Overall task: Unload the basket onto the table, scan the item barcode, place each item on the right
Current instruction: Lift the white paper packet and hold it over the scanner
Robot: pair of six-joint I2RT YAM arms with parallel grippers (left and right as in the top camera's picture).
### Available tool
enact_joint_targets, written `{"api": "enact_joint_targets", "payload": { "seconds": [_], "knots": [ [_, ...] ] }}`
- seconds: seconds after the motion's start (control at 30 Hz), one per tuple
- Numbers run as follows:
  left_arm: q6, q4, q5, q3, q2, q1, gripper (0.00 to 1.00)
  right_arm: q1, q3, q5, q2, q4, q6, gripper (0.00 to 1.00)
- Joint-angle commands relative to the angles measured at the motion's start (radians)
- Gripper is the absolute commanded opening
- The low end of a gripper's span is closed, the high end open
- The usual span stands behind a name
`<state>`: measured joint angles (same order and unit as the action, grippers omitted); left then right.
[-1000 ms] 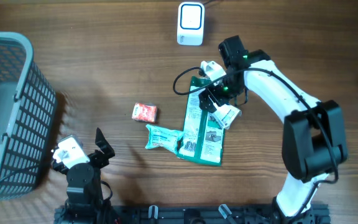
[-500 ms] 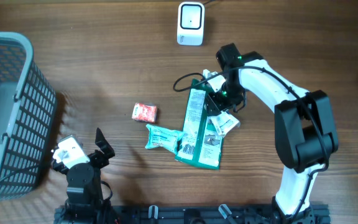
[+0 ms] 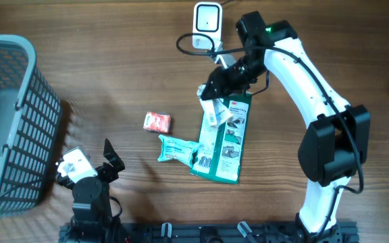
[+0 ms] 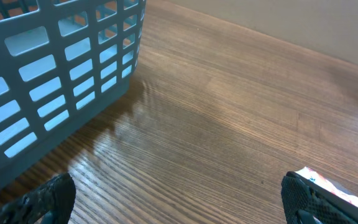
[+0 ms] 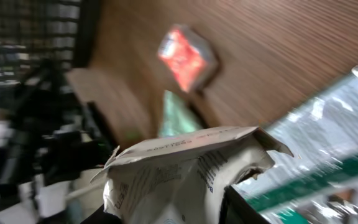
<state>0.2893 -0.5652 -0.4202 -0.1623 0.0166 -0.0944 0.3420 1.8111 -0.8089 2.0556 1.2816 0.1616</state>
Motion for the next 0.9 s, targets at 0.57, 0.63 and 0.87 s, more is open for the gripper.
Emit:
{"api": "enact_joint_targets", "payload": {
  "seconds": [0.57,0.63,0.87],
  "knots": [
    [-0.021,0.004,0.009,0.008,-0.001,-0.004,1.0,0.005,0.013,-0.136,-0.002,0.022,0.02,0.38],
    [-0.021,0.004,0.009,0.008,-0.001,-0.004,1.0,0.005,0.013,-0.134,-0.002,0.018,0.031,0.41],
    [-0.021,0.004,0.009,0.008,-0.001,-0.004,1.0,0.005,0.013,0.045,-0.002,-0.111,0.08,0.43]
  ]
}}
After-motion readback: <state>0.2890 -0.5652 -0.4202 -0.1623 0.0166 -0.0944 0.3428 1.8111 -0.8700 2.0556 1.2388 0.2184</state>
